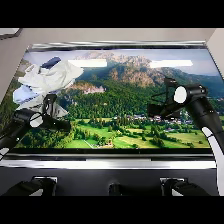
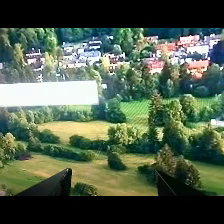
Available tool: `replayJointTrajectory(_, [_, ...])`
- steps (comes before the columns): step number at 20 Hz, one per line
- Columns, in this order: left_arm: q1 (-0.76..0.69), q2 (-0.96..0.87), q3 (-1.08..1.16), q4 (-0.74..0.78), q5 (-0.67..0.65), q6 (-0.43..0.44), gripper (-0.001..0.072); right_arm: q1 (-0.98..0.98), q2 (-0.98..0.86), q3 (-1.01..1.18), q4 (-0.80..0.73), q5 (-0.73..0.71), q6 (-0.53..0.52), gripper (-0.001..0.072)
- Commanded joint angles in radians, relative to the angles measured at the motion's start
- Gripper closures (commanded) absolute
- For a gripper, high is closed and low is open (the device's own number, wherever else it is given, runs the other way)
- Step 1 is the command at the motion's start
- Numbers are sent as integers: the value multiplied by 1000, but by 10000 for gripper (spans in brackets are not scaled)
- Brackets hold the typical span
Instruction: Fold the shirts.
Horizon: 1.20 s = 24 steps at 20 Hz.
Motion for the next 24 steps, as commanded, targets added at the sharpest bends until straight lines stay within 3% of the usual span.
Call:
replayJointTrajectory(1, [36,0,80,140,-74,21,-9,1,0,0,0,-6,0,101])
replayJointTrajectory(5, [294,-27,253,161,-76,21,-10,1,0,0,4,-6,0,102])
replayJointTrajectory(9, [546,-142,282,-116,32,20,-10,1,0,0,24,-8,0,102])
replayJointTrajectory(12, [564,-260,282,-236,140,21,-10,1,0,-1,55,-10,0,102])
replayJointTrajectory(16, [518,-400,283,-261,217,28,-10,1,0,-1,80,-10,0,103])
replayJointTrajectory(18, [500,-457,282,-310,216,120,-6,1,0,-1,83,-10,1,103])
replayJointTrajectory(19, [494,-475,283,-338,217,155,25,1,0,0,83,-10,1,103])
replayJointTrajectory(20, [492,-484,283,-344,217,161,263,1,0,0,87,-10,1,103])
replayJointTrajectory(21, [494,-481,284,-344,215,172,591,1,0,0,92,-11,1,104])
replayJointTrajectory(22, [494,-472,291,-344,213,188,676,1,0,0,90,-16,0,104])
replayJointTrajectory(24, [494,-418,330,-345,213,226,677,-1,0,18,72,9,-52,106])
